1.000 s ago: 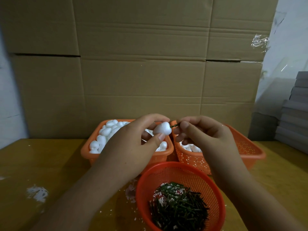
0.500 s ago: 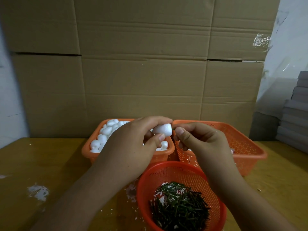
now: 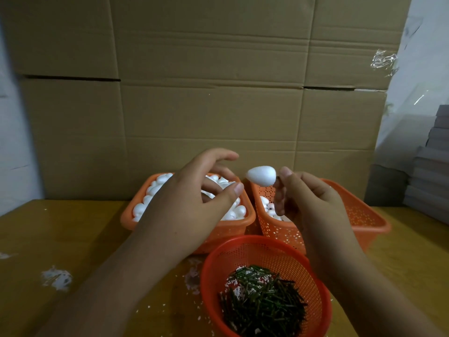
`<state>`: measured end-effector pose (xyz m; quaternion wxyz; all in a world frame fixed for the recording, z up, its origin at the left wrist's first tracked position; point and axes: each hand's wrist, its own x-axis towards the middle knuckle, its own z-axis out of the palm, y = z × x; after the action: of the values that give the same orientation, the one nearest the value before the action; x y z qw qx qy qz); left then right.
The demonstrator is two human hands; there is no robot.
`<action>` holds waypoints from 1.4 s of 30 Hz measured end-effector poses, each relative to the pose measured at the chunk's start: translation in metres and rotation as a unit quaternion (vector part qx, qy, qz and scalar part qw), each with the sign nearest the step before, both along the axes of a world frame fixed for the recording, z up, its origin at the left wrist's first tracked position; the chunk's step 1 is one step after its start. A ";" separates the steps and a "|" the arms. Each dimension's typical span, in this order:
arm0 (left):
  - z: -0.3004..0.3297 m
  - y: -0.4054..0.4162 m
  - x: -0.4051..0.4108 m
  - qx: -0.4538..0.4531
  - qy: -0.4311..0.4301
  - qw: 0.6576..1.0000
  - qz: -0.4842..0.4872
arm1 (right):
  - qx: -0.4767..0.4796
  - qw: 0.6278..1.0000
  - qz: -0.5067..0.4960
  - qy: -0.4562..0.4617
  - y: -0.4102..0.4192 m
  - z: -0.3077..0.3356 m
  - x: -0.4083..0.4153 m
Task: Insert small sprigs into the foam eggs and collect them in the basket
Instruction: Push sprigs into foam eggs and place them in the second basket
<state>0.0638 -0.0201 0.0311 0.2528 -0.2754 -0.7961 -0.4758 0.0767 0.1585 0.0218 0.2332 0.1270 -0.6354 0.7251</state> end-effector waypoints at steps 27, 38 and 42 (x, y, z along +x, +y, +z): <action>-0.002 0.009 0.004 -0.039 -0.022 0.997 -0.058 | 0.063 0.998 0.015 0.018 -0.004 0.001 0.004; -0.002 0.007 0.003 0.005 -0.032 0.997 -0.069 | 0.096 0.995 0.012 0.020 -0.001 -0.001 0.002; 0.000 0.006 0.001 0.046 -0.021 0.997 -0.060 | 0.086 0.995 0.053 -0.006 -0.008 -0.004 0.002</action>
<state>0.0646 -0.0143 0.0311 0.2199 -0.3004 -0.7606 -0.5319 0.0785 0.1507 0.0174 0.1791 0.1758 -0.6891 0.6798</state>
